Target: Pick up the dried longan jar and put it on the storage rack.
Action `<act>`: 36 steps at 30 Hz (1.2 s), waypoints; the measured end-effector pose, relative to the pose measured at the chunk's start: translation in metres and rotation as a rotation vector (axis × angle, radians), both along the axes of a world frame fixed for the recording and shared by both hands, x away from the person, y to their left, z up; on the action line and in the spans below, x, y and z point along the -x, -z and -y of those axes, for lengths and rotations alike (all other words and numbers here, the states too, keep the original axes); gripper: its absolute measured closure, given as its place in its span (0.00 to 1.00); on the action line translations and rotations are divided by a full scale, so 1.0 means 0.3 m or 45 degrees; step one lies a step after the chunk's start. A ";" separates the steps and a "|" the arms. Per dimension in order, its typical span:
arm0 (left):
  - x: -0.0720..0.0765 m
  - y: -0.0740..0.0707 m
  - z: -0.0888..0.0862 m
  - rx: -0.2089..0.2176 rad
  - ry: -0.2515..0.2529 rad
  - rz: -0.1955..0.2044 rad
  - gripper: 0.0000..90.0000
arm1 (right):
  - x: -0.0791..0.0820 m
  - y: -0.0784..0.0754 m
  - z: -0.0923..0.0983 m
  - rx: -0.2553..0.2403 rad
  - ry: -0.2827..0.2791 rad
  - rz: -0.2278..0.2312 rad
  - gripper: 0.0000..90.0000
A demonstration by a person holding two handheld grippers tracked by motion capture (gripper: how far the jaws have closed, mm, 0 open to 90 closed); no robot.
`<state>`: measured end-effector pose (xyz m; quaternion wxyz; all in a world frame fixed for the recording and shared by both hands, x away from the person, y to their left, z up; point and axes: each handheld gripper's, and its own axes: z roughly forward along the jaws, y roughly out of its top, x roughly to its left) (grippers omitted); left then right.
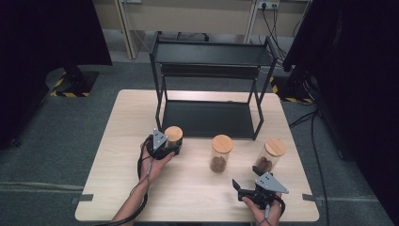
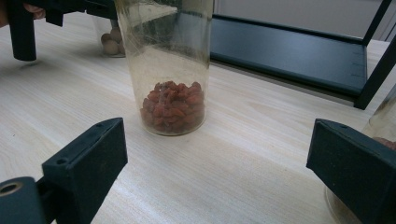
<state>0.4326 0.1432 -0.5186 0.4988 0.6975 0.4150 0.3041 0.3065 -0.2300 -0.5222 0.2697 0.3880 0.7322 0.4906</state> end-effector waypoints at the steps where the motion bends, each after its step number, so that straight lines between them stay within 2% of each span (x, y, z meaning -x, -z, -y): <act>1: 0.000 -0.001 0.001 -0.002 -0.001 0.002 0.28 | 0.000 0.000 0.000 0.000 0.000 0.000 0.06; 4: 0.002 -0.004 0.007 -0.015 -0.005 0.012 0.29 | 0.000 0.000 0.001 -0.002 0.000 -0.001 0.06; 15: 0.012 -0.035 0.024 0.018 -0.008 0.036 0.29 | 0.000 0.000 0.001 -0.007 0.003 -0.001 0.06; 36: -0.026 -0.118 0.046 0.043 -0.032 0.080 0.29 | -0.001 0.000 0.003 -0.013 0.006 -0.003 0.06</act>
